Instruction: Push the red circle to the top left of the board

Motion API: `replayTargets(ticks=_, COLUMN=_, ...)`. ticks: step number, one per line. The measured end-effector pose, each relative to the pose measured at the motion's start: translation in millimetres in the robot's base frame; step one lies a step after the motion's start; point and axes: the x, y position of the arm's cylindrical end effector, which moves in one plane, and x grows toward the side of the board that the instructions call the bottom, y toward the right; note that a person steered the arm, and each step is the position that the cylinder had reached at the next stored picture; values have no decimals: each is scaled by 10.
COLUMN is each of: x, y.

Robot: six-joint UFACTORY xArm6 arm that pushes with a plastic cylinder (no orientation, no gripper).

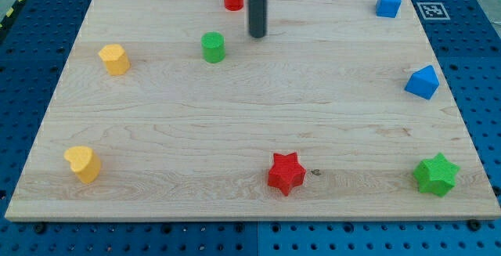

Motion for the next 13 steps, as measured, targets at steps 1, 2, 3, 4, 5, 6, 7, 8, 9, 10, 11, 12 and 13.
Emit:
replayTargets(ticks=1, x=-422, y=377)
replayTargets(ticks=2, x=-844, y=344)
replayTargets(ticks=3, x=-956, y=27)
replayTargets(ticks=4, x=-961, y=-350)
replayTargets(ticks=5, x=-961, y=-646)
replayTargets(ticks=6, x=-976, y=-876)
replayTargets(ticks=7, x=-976, y=-789)
replayTargets(ticks=8, x=-976, y=-568)
replayTargets(ticks=9, x=-924, y=-561)
replayTargets(ticks=10, x=-841, y=-590)
replayTargets(ticks=11, x=-841, y=-633)
replayTargets(ticks=12, x=-832, y=-699)
replayTargets(ticks=13, x=-805, y=-797)
